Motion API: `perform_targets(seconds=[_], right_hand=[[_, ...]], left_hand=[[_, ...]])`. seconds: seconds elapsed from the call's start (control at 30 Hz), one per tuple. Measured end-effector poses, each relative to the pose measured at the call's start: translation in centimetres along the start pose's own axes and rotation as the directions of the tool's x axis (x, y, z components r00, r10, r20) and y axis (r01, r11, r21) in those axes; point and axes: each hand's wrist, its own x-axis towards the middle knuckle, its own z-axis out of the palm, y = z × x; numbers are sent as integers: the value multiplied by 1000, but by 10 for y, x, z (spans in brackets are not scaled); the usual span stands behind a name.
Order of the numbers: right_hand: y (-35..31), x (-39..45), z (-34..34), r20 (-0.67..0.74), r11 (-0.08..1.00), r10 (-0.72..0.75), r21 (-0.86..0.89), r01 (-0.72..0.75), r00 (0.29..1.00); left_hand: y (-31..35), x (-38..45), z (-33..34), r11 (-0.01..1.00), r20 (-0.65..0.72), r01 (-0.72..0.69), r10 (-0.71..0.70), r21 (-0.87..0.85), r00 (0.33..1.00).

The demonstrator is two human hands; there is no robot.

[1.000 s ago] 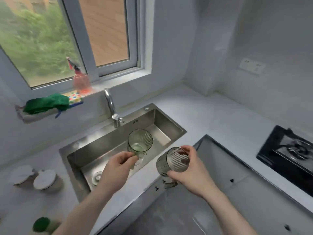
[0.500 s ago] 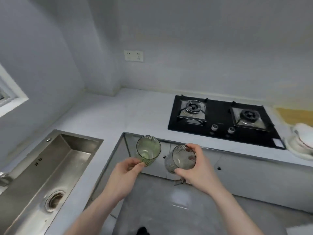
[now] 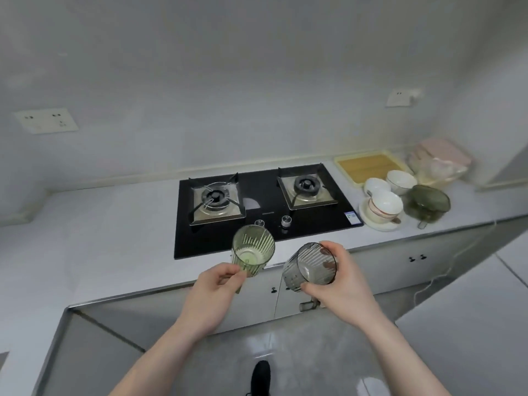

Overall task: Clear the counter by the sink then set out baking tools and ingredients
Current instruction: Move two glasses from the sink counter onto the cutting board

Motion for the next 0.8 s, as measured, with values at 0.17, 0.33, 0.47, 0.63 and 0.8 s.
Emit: perform_targets(seconds=[0.17,0.33,0.47,0.63,0.8], right_hand=[[5,66,-40,-58,1000,14,-27,-15,998],[22,114,-84,-162,999,14,-41,-21,987],[41,139,-131,-222,998,37,-45,-48,974],[79,183,-198,-276,995,59,-63,-79,959],[114,235,-259,-220,994,20,-101,-43,975]], left_hand=[[37,68,33,999,97,-43,43,-2,994],[72,132,78,997,186,-75,71,14,980],[105,171,126,996,263,-90,84,13,961],[145,216,197,994,294,-112,105,6,950],[169,255,265,995,228,-96,101,-35,968]])
